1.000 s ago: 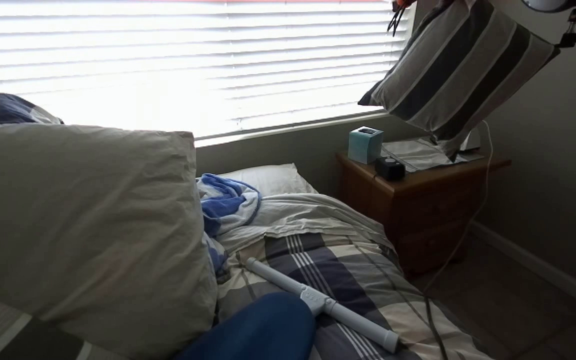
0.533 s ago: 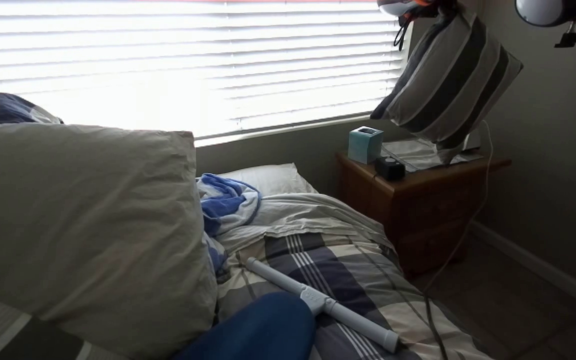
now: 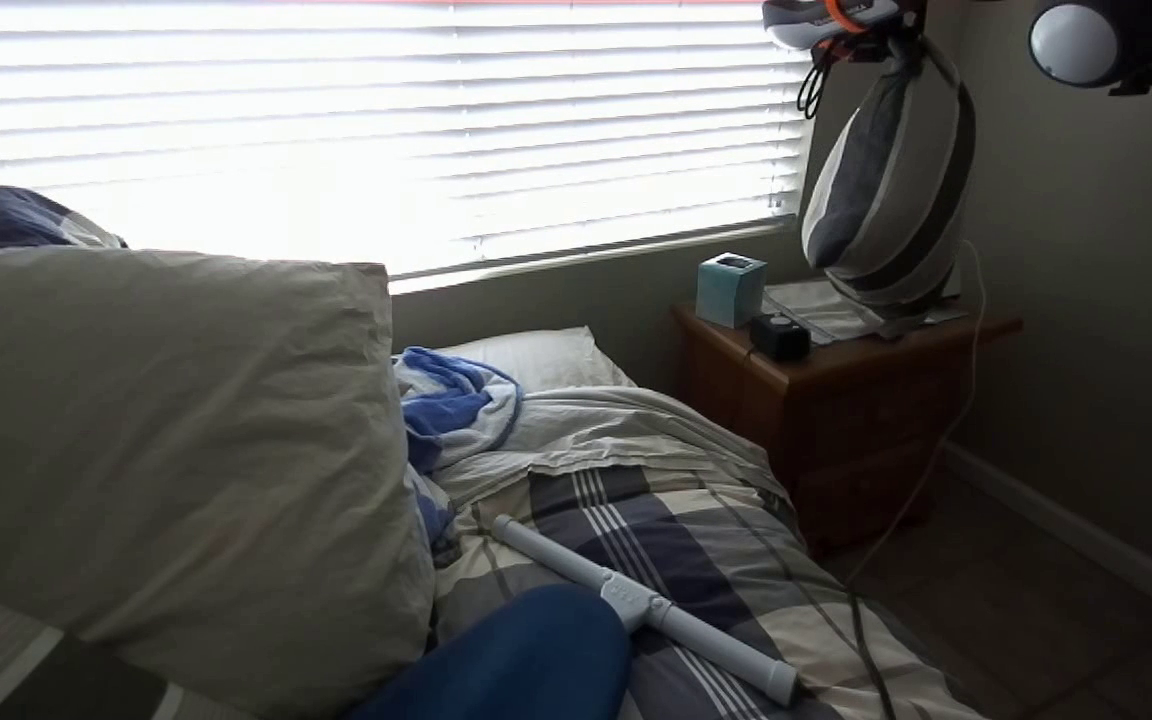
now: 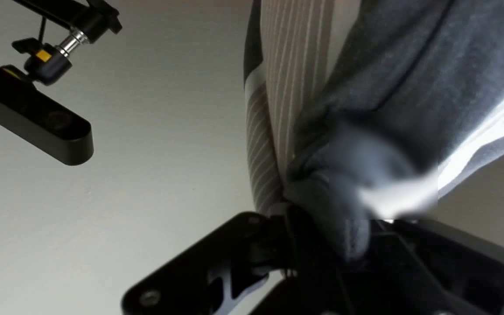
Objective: Put one striped pillow on the nightstand.
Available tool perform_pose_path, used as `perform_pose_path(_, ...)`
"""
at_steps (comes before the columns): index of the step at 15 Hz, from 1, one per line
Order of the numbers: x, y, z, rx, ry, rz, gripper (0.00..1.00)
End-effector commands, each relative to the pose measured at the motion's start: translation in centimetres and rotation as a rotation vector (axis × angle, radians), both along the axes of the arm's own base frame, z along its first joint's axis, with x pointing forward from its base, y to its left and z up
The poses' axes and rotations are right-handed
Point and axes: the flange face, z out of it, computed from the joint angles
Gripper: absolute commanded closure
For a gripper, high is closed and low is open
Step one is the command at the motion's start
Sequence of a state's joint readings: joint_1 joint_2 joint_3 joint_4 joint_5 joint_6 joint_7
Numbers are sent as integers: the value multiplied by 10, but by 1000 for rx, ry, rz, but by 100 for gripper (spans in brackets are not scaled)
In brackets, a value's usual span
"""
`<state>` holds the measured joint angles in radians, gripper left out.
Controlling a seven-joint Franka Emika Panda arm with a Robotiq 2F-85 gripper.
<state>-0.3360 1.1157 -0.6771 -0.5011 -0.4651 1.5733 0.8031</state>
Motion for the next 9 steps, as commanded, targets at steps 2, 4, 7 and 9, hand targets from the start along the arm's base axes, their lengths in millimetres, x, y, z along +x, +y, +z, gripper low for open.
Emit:
perform_pose_path(2, -15, -1, 13, -7, 17, -74, 97)
perform_pose_path(4, -24, 1, 11, -20, 4, -172, 97)
perform_pose_path(7, -36, 0, 6, -55, -47, -302, 97)
perform_pose_path(9, -40, -2, 2, -74, -76, -348, 97)
